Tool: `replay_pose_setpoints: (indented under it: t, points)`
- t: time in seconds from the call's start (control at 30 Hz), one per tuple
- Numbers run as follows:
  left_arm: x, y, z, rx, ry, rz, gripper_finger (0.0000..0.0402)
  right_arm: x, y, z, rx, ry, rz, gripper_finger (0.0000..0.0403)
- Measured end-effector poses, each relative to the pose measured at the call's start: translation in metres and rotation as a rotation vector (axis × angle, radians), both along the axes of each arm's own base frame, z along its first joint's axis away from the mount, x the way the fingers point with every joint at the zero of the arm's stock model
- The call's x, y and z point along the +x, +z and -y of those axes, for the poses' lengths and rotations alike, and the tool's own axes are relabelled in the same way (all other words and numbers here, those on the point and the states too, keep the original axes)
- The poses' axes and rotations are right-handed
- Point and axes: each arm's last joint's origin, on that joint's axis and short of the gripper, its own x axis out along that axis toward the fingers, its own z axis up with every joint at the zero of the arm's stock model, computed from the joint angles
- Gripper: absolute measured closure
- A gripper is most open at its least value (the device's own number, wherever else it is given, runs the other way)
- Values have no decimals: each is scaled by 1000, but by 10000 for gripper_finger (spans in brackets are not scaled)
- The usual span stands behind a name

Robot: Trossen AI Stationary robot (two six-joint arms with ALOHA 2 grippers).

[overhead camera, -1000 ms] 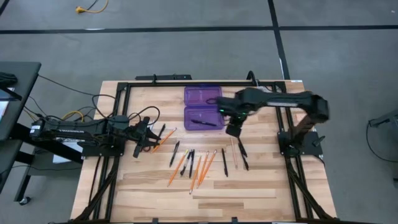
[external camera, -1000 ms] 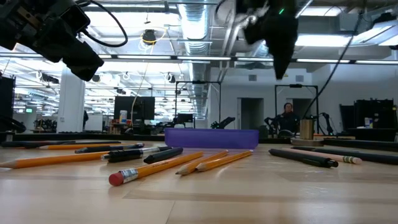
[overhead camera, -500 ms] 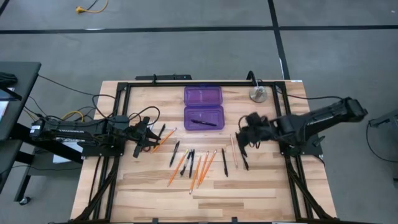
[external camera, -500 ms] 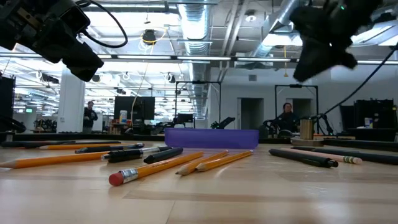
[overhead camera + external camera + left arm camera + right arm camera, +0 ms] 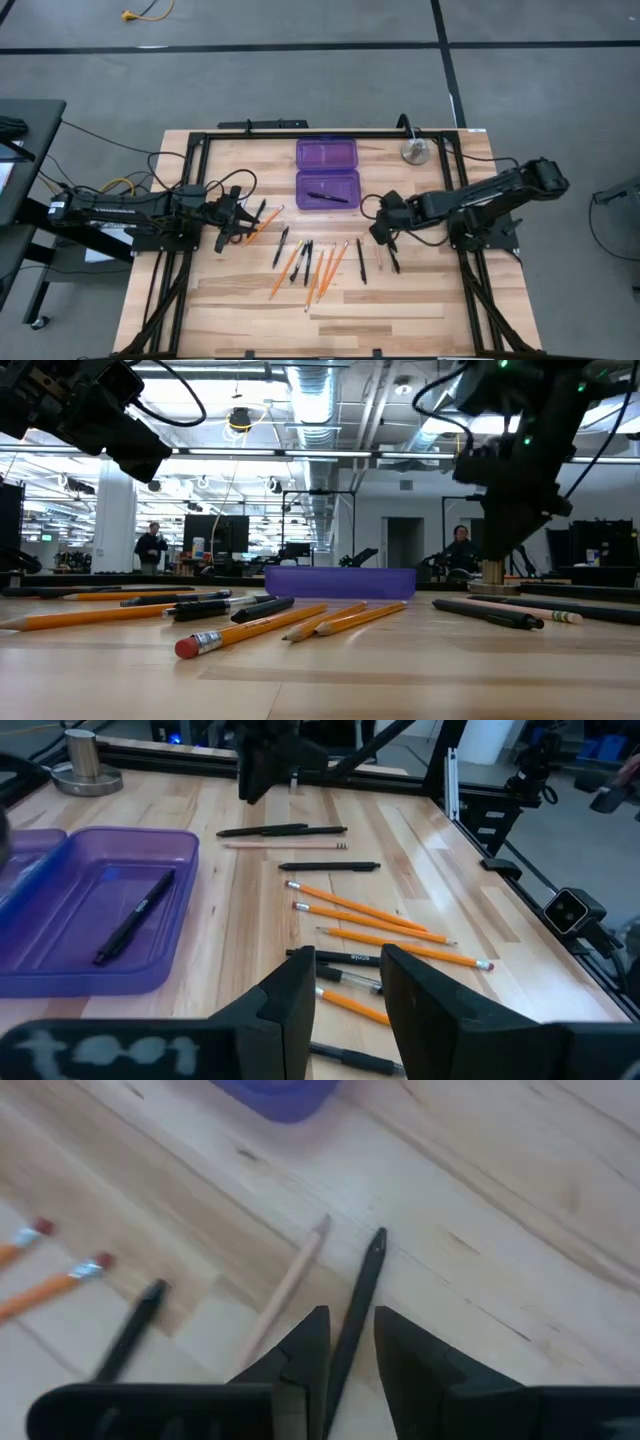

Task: Pick & place school supplies into a supply box
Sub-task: Put the black pen into the the purple supply box

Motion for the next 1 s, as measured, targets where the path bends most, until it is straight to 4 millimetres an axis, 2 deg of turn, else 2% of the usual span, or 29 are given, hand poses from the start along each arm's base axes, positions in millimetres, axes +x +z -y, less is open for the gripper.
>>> replay_pose_setpoints:
  t: [0.23,0.47,1.0]
  points:
    - [0,0,0,0,0,1,297,9,-5,11,19,26,-57,294]
    - [0,0,0,-13,4,-1,297,8,-5,25,52,-3,-78,269]
    - [0,0,0,-10,3,-1,297,8,-6,31,49,-2,-84,274]
